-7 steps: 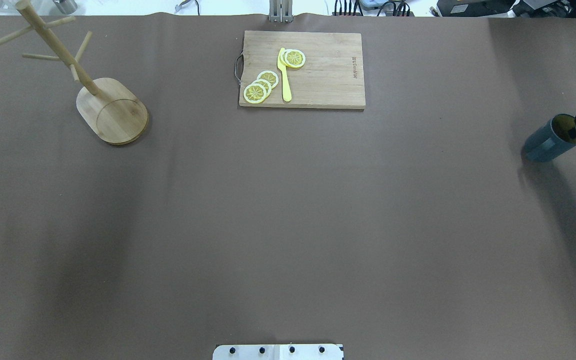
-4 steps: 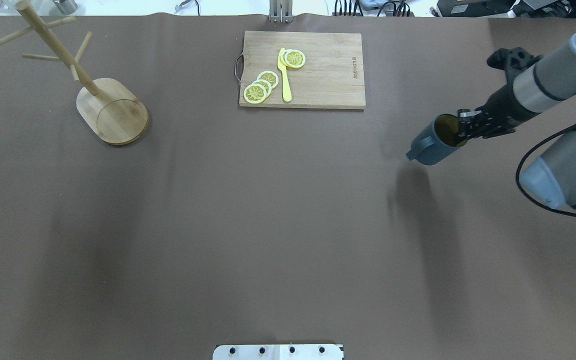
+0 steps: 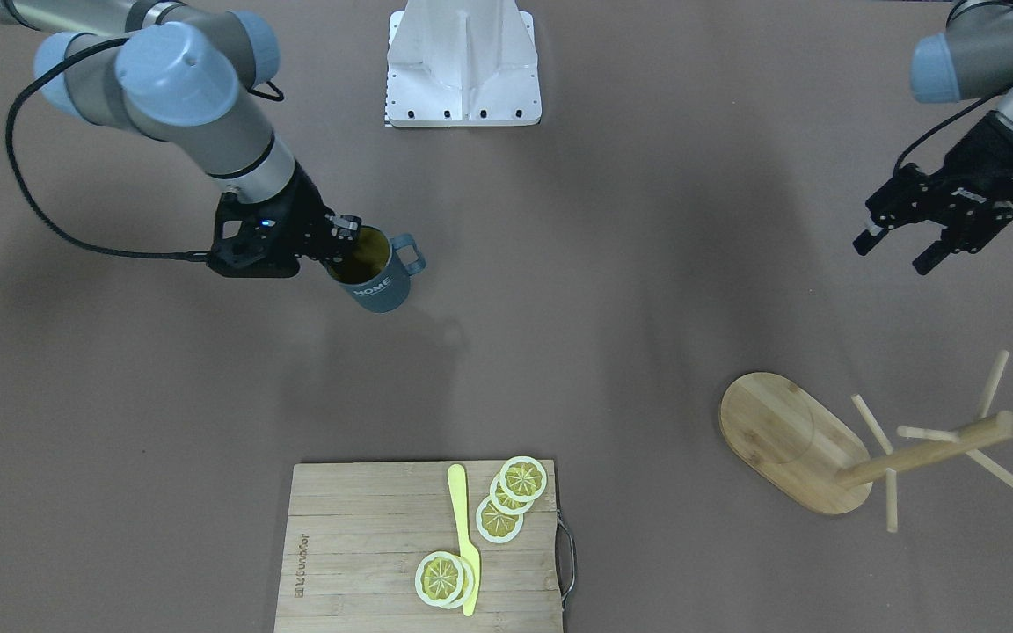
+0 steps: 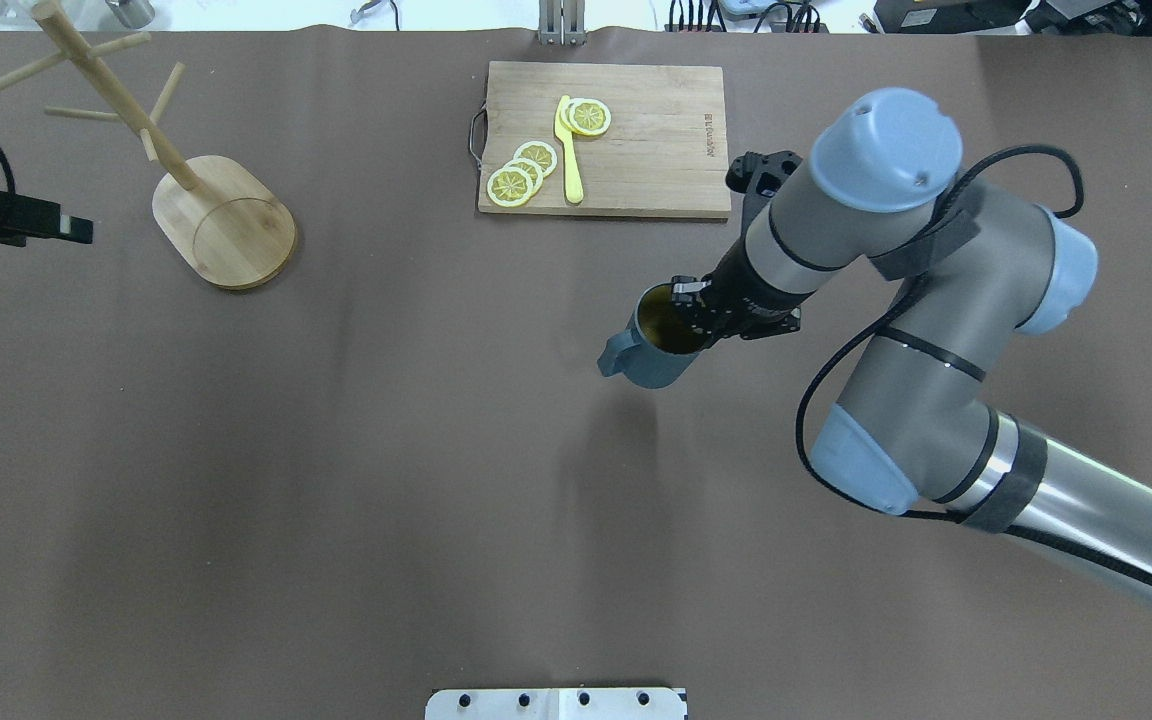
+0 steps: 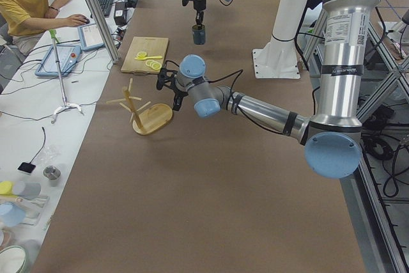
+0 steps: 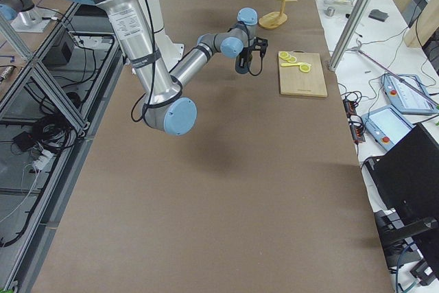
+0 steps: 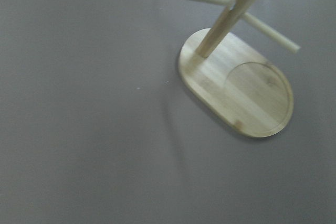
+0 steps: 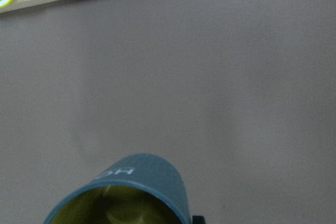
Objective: Hang cup on storage rack
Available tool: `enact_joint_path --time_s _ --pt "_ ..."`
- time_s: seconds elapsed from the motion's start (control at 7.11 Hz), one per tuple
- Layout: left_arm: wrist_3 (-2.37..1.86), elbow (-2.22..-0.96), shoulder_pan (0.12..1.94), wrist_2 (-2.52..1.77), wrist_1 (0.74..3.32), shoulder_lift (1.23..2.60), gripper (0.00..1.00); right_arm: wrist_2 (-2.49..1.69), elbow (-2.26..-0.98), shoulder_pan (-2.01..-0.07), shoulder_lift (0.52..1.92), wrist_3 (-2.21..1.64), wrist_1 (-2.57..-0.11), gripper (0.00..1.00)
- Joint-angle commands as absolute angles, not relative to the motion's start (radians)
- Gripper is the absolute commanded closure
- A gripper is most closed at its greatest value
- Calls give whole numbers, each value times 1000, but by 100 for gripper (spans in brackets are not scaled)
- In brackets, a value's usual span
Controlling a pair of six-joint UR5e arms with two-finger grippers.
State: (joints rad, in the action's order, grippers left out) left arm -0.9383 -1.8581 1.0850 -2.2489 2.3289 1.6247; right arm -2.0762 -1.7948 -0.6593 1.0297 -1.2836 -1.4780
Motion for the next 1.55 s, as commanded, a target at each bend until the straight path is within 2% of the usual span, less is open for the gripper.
enact_joint_path --time_s 0.0,0.14,0.28,0.42,0.56,0.84,1.12,1.41 --pt "-951 -1890 958 -2197 2332 1757 12 -1968 -1764 -551 974 -1290 -1494 100" --pt "-942 -1885 869 -2121 2332 1825 12 -1964 -1749 -537 960 -1293 -1494 100" --pt "-886 -1885 765 -1983 2332 1862 13 -1960 -1680 -529 909 -1295 -1494 100" --pt "-821 -1890 690 -1874 2333 1870 10 -1962 -1646 -526 885 -1295 -1493 100" --pt "-798 -1887 613 -1768 2333 1878 3 -1962 -1644 -522 882 -1292 -1491 90" --pt "-694 -1876 497 -1646 2333 1900 3 -1963 -1641 -512 876 -1279 -1482 0" --pt "-692 -1838 433 -1643 2333 1907 3 -1974 -1672 -528 868 -1276 -1479 0" --pt "-693 -1787 390 -1641 2332 1948 3 -2131 -1683 -656 880 -1270 -1480 0"
